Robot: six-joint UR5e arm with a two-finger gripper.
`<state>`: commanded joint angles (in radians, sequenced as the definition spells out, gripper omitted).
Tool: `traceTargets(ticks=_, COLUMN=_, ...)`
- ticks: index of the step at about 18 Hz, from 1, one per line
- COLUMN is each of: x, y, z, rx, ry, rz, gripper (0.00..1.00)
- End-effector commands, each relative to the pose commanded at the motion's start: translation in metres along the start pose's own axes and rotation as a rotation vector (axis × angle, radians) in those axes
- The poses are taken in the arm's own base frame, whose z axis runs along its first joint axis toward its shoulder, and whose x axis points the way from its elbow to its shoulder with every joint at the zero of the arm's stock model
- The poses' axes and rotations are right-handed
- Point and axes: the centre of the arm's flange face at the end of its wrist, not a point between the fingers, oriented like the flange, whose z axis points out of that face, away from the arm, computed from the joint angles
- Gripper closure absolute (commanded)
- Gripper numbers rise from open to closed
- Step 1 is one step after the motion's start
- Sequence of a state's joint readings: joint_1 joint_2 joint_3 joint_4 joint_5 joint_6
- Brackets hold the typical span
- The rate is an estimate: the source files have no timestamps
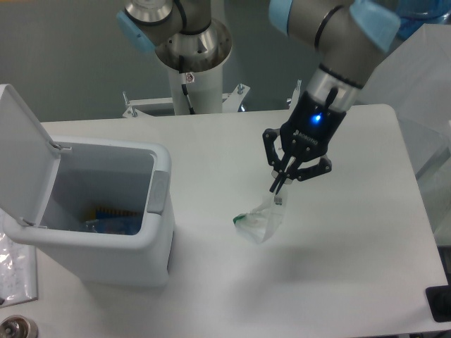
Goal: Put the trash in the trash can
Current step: 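Carry the bag over the bin and release it inside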
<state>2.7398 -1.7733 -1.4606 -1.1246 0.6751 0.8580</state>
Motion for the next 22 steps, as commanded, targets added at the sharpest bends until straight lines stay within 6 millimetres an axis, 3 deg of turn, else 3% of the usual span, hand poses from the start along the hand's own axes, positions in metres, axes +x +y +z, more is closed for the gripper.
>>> traceTargets(ticks=2, x=0.015, y=-0.022, z=0.004, rx=0.023, ry=0.003, rz=0.008, gripper=1.0)
traceTargets(ticks=5, x=0.034, y=-0.034, z=0.017, rx=0.03, ry=0.021, rz=0.017, gripper=1.0)
traceTargets(ticks=7, x=0.058, y=-0.04, z=0.03, rx=0.022, ry=0.052, rz=0.038, gripper=1.0)
traceTargets(ticks=11, x=0.112, y=-0.055, z=0.032, rx=0.024, ry=0.086, rz=0.05, gripper=1.0)
traceTargets(ticks=16, x=0.183, y=-0.047, z=0.039, rx=0.02, ry=0.14, rz=0.114, gripper=1.0)
traceTargets(ticks=19, x=0.196, y=-0.038, z=0.054, rx=0.028, ry=0.155, rz=0.15, gripper=0.96)
traceTargets(ticks=20, x=0.2, y=-0.037, z=0.058, rx=0.027, ry=0.162, rz=0.156, gripper=0.86)
traceTargets(ticks=21, x=0.2, y=-0.033, z=0.062, rx=0.022, ry=0.167, rz=0.155, gripper=0.54)
traceTargets(ticks=22, x=0.2, y=-0.031, z=0.064, rx=0.022, ry=0.164, rz=0.164, gripper=0.01)
